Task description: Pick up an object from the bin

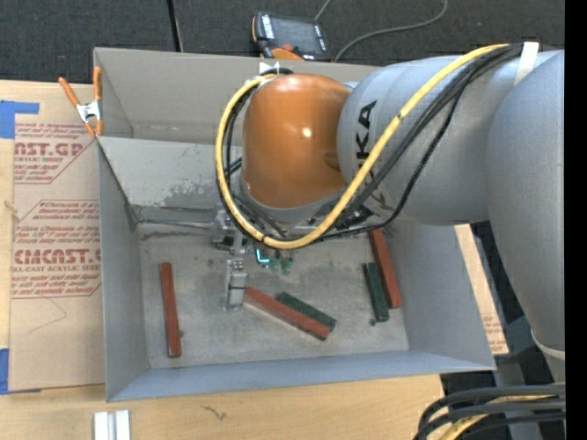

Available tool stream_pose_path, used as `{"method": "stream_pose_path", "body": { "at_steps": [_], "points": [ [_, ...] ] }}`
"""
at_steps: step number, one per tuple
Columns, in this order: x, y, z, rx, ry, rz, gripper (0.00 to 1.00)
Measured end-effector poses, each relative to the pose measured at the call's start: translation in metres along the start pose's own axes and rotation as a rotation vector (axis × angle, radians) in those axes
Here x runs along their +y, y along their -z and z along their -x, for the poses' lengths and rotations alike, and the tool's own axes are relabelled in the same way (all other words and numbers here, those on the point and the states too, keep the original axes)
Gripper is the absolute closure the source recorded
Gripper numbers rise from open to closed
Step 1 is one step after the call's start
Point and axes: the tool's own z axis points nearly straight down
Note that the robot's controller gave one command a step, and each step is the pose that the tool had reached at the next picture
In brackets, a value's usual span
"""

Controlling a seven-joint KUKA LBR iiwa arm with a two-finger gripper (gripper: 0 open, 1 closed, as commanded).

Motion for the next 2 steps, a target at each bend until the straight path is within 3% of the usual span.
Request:
{"method": "stream_pose_path", "body": {
  "at_steps": [1,2],
  "points": [
    [-0.061,-0.069,0.001,-0.001,0.107,-0.003,0.0],
    [-0.099,-0.132,-0.046,-0.006,-0.125,0.0,0.0]
  ]
}}
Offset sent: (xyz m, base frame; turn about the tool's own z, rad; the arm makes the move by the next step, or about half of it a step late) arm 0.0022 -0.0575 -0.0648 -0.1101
